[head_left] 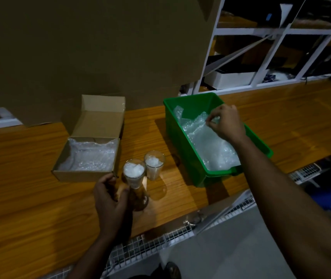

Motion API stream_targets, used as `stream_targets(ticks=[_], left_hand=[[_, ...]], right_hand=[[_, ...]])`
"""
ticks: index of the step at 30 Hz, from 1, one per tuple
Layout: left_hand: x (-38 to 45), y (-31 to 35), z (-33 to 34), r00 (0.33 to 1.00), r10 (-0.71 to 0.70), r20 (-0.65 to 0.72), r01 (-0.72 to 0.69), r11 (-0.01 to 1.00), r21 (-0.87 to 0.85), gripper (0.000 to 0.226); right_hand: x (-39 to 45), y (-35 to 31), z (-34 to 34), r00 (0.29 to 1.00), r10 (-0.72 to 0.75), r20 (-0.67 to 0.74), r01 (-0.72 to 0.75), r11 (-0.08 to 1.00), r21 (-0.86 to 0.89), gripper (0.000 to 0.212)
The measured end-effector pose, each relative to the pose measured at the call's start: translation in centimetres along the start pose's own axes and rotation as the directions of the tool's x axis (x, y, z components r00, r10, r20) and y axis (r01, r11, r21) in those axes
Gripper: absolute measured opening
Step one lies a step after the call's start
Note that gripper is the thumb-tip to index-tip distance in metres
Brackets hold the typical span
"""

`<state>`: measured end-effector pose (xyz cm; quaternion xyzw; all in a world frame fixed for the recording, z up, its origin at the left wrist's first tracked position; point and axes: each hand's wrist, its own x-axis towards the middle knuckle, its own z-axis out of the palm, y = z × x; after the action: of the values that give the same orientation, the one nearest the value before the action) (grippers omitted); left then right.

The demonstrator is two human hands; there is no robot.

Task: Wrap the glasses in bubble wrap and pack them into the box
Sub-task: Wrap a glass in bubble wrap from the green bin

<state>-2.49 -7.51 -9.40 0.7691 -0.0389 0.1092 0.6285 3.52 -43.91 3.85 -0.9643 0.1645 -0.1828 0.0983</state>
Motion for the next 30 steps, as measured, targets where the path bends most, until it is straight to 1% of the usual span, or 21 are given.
stream_targets(ticks=[2, 4, 6, 8, 10, 12, 13, 14, 16, 17, 19, 20, 22, 23, 24, 25, 26, 27, 28, 29, 30], left_hand=[[0.0, 0.2, -0.1, 1.000, -0.009, -0.003, 0.009, 1.000, 0.006, 0.052], [0.1, 0.3, -0.2, 0.999, -0.034, -0.010, 0.034, 0.999, -0.014, 0.052], [0.1, 0.5, -0.3, 0.997, -0.075, -0.015, 0.074, 0.996, -0.059, 0.052], [0.2, 1.1, -0.5, 0.994, -0.108, -0.024, 0.105, 0.990, -0.098, 0.048], [0.5, 1.9, -1.2, 0.993, -0.107, -0.050, 0.101, 0.989, -0.109, 0.041], [0.9, 3.2, -2.3, 0.989, -0.132, -0.060, 0.119, 0.975, -0.188, 0.034], [1.1, 3.9, -3.0, 0.989, -0.147, -0.034, 0.135, 0.962, -0.236, 0.034], [1.4, 5.0, -3.8, 0.986, -0.167, 0.017, 0.165, 0.945, -0.282, 0.040], [2.0, 6.4, -5.7, 0.969, -0.200, 0.141, 0.242, 0.878, -0.412, 0.052], [2.4, 7.0, -6.7, 0.949, -0.244, 0.198, 0.312, 0.806, -0.503, 0.056], [2.8, 8.1, -8.9, 0.905, -0.319, 0.282, 0.426, 0.695, -0.579, 0.062], [3.0, 8.5, -9.8, 0.892, -0.333, 0.307, 0.452, 0.690, -0.565, 0.057], [3.5, 9.2, -11.6, 0.885, -0.361, 0.293, 0.465, 0.709, -0.531, 0.042], [3.7, 9.7, -12.3, 0.882, -0.375, 0.286, 0.471, 0.702, -0.534, 0.036], [3.9, 10.3, -13.2, 0.879, -0.390, 0.276, 0.477, 0.692, -0.542, 0.030], [4.3, 10.3, -14.0, 0.878, -0.389, 0.279, 0.479, 0.692, -0.540, 0.026], [4.6, 10.8, -14.8, 0.869, -0.397, 0.294, 0.494, 0.691, -0.527, 0.023], [5.0, 10.9, -15.6, 0.858, -0.417, 0.301, 0.514, 0.691, -0.508, 0.022], [5.3, 11.4, -16.3, 0.840, -0.454, 0.298, 0.543, 0.686, -0.485, 0.023], [5.7, 11.2, -16.8, 0.825, -0.472, 0.311, 0.565, 0.672, -0.478, 0.026], [6.1, 11.4, -17.2, 0.803, -0.493, 0.337, 0.596, 0.652, -0.468, 0.027]], right_hand=[[-1.3, -0.7, -0.3, 0.989, -0.016, -0.145, 0.031, 0.994, 0.106, 0.007], [-2.6, -2.0, -0.9, 0.952, -0.049, -0.302, 0.108, 0.977, 0.183, 0.009], [-4.0, -4.4, -1.9, 0.878, -0.095, -0.470, 0.211, 0.957, 0.201, 0.011], [-5.8, -7.8, -2.9, 0.779, -0.176, -0.601, 0.332, 0.930, 0.158, 0.010], [-8.0, -11.7, -3.7, 0.688, -0.275, -0.671, 0.437, 0.896, 0.081, 0.010], [-10.4, -15.6, -4.0, 0.633, -0.321, -0.705, 0.525, 0.847, 0.086, 0.011], [-11.6, -17.2, -3.9, 0.625, -0.321, -0.712, 0.560, 0.820, 0.121, 0.011], [-12.7, -18.8, -3.6, 0.630, -0.315, -0.710, 0.586, 0.793, 0.167, 0.011], [-14.2, -21.3, -2.5, 0.670, -0.294, -0.682, 0.604, 0.749, 0.271, 0.007], [-14.6, -22.3, -1.8, 0.696, -0.284, -0.659, 0.606, 0.725, 0.328, 0.005], [-15.3, -23.7, -0.3, 0.746, -0.283, -0.603, 0.602, 0.673, 0.429, 0.004], [-15.7, -24.2, 0.3, 0.775, -0.284, -0.564, 0.587, 0.655, 0.476, 0.006], [-16.2, -24.9, 1.3, 0.855, -0.275, -0.439, 0.506, 0.625, 0.594, 0.017], [-16.2, -25.1, 1.8, 0.909, -0.252, -0.332, 0.416, 0.589, 0.693, 0.024], [-15.9, -25.1, 2.3, 0.956, -0.225, -0.186, 0.279, 0.516, 0.810, 0.033], [-15.5, -25.1, 2.8, 0.978, -0.207, 0.000, 0.086, 0.405, 0.910, 0.044], [-15.0, -25.1, 3.3, 0.951, -0.225, 0.210, -0.146, 0.270, 0.952, 0.054], [-14.5, -25.1, 3.8, 0.871, -0.290, 0.398, -0.364, 0.163, 0.917, 0.062], [-14.2, -25.1, 4.3, 0.767, -0.371, 0.524, -0.519, 0.122, 0.846, 0.068], [-14.1, -25.3, 4.7, 0.666, -0.449, 0.595, -0.610, 0.130, 0.781, 0.073], [-14.2, -25.5, 5.1, 0.578, -0.518, 0.631, -0.665, 0.149, 0.732, 0.077]])
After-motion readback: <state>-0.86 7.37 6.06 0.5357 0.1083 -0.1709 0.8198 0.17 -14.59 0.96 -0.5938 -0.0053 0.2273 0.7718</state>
